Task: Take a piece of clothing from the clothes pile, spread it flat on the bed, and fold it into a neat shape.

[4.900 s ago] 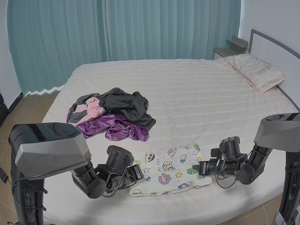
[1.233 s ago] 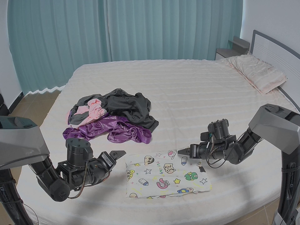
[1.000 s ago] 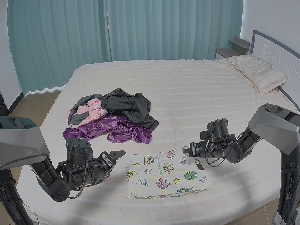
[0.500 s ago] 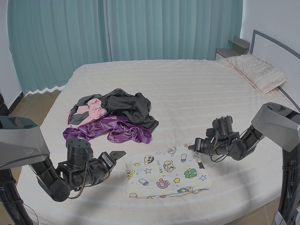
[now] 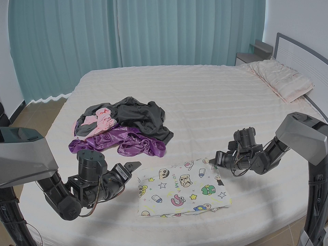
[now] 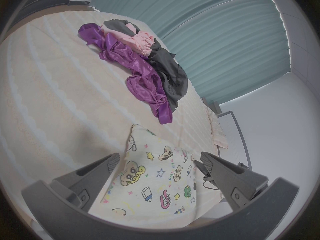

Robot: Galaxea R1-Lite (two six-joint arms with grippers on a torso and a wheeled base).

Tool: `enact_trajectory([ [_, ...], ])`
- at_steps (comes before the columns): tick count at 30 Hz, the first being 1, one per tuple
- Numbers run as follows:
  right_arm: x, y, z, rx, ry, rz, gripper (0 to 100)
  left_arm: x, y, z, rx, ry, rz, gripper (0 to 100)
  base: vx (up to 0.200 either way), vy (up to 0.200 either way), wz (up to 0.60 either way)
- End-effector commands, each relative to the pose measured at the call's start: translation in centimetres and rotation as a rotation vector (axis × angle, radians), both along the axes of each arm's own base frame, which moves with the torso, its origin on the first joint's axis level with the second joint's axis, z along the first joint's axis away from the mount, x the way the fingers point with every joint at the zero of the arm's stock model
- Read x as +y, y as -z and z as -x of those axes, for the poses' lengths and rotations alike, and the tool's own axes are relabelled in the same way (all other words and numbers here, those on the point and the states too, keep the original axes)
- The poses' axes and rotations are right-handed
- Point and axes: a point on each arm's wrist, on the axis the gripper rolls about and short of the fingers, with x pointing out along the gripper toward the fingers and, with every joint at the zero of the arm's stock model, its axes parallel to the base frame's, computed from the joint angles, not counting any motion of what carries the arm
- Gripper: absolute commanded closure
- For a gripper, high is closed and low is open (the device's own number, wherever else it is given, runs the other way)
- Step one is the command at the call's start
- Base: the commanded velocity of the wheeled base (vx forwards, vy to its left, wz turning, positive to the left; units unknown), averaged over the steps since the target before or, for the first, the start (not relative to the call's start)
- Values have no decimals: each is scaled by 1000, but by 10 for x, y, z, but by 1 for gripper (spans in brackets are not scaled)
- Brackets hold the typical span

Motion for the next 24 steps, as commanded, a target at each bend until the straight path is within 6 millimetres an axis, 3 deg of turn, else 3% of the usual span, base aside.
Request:
enact_trajectory([
  [1,-2,0,0,3,5,1,0,-7,-3,-2,-18,7,3,0,0,0,0],
  [9,-12,-25,9,-40,33,-5,0,-34,-5,-28,-48,43,10,0,0,0,0],
  [12,-15,-35,17,-48,35,-9,0,-43,6,-43,-38,44,1,0,0,0,0],
  [13,-19,-42,27,-43,48,-21,0,-53,20,-54,-28,52,-16,0,0,0,0],
  [17,-24,-55,47,-48,65,-44,0,-62,46,-68,-18,61,-58,0,0,0,0],
  [24,-31,-65,71,-92,65,-57,0,-73,73,-68,-29,115,-215,0,0,0,0],
])
